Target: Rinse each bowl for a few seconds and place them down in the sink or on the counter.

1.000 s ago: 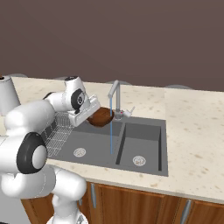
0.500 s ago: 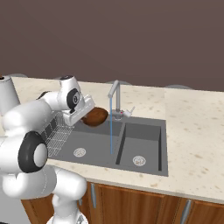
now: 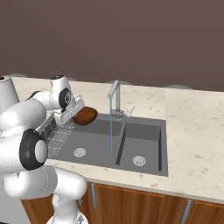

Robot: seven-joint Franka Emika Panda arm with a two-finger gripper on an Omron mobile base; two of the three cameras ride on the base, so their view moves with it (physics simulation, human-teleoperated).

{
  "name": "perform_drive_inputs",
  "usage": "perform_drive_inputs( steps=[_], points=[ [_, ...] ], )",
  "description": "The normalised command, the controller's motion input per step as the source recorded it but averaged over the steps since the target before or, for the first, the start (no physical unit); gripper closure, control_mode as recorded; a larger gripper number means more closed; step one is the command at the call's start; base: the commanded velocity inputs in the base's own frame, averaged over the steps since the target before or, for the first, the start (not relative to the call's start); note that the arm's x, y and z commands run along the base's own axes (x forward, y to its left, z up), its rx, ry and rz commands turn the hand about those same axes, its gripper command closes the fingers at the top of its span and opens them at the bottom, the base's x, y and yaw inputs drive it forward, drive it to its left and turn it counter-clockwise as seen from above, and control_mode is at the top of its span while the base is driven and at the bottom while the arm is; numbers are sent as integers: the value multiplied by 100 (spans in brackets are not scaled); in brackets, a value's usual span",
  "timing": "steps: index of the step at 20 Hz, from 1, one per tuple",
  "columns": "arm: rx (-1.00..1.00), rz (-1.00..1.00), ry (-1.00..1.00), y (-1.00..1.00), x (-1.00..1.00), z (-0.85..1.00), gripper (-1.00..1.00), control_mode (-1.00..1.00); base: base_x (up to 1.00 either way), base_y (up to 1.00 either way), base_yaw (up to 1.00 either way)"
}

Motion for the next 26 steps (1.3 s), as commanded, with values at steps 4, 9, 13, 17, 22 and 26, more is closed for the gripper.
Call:
perform_drive_inputs(
  steps=[4,9,13,17,22,26],
  points=[
    [7,18,5,37,5,0,100,-100,0,0,0],
    [11,22,10,37,10,0,100,-100,0,0,0],
    [3,21,8,45,12,0,100,-100,0,0,0],
    [-1,19,2,47,3,0,100,-100,0,0,0],
    [0,19,1,45,9,-6,100,-100,0,0,0],
    [0,19,0,34,13,-21,100,-100,0,0,0]
  ],
)
